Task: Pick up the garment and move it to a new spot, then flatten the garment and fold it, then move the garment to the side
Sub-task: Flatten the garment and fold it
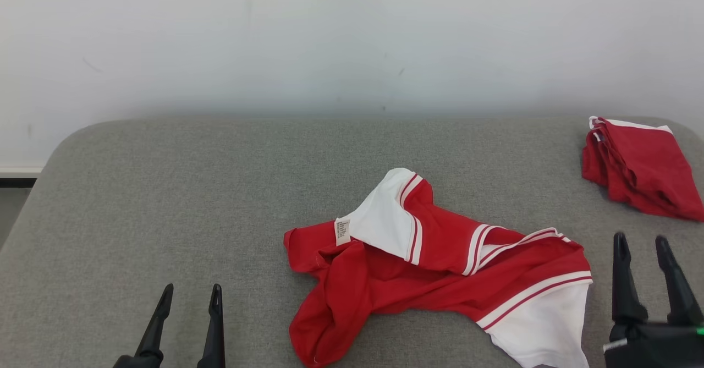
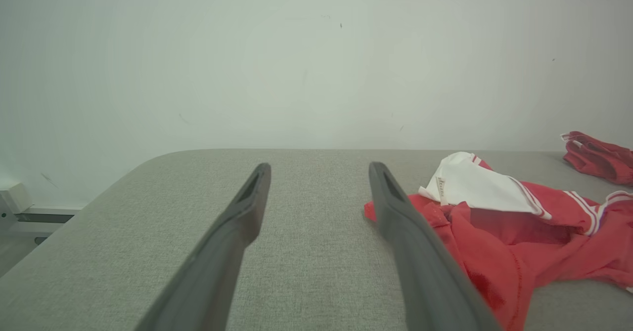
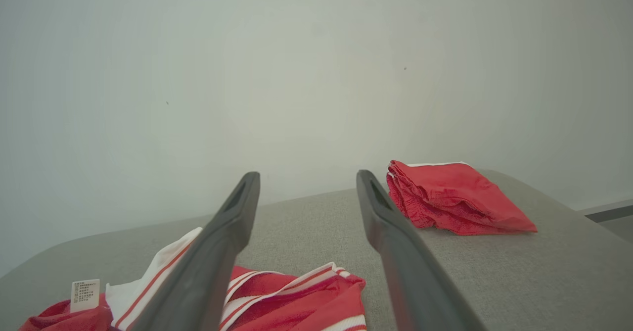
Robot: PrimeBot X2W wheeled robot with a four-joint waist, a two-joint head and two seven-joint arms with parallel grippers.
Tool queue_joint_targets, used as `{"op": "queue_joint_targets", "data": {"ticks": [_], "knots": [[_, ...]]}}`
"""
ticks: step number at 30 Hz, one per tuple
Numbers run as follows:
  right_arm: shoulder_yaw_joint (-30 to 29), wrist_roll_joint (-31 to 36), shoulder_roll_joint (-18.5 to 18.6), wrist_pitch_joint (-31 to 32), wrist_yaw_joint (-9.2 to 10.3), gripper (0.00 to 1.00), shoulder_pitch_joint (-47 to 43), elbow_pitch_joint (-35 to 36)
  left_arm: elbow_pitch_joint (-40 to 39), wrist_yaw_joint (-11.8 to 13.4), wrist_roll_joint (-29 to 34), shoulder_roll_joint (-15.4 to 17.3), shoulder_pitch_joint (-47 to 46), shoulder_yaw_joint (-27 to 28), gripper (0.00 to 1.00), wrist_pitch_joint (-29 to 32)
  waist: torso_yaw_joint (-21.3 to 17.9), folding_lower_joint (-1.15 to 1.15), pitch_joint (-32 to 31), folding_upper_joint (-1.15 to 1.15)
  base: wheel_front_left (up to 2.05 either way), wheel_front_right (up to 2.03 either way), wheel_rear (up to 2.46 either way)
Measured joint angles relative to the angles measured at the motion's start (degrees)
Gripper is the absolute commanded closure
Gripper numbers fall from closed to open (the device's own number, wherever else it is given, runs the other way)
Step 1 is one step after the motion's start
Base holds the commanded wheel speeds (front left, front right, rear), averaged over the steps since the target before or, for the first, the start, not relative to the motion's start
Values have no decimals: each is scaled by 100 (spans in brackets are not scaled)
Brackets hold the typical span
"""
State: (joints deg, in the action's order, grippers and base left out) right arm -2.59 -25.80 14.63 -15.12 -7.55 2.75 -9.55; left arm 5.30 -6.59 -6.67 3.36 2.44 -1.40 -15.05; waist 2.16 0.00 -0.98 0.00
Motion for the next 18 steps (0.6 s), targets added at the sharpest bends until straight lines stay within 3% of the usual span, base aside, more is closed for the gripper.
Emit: {"op": "queue_joint_targets", "data": {"ticks": [6,18], "knots": [[-258,387,-621,0,0,0,-971,871,-4,-3,23,22,42,99,0,0,30,0,9,0,0,0,0],[-152,702,-921,25,0,0,-1241,1161,-60,-4,140,125,138,191,0,0,-18,0,43,0,0,0,0]]}}
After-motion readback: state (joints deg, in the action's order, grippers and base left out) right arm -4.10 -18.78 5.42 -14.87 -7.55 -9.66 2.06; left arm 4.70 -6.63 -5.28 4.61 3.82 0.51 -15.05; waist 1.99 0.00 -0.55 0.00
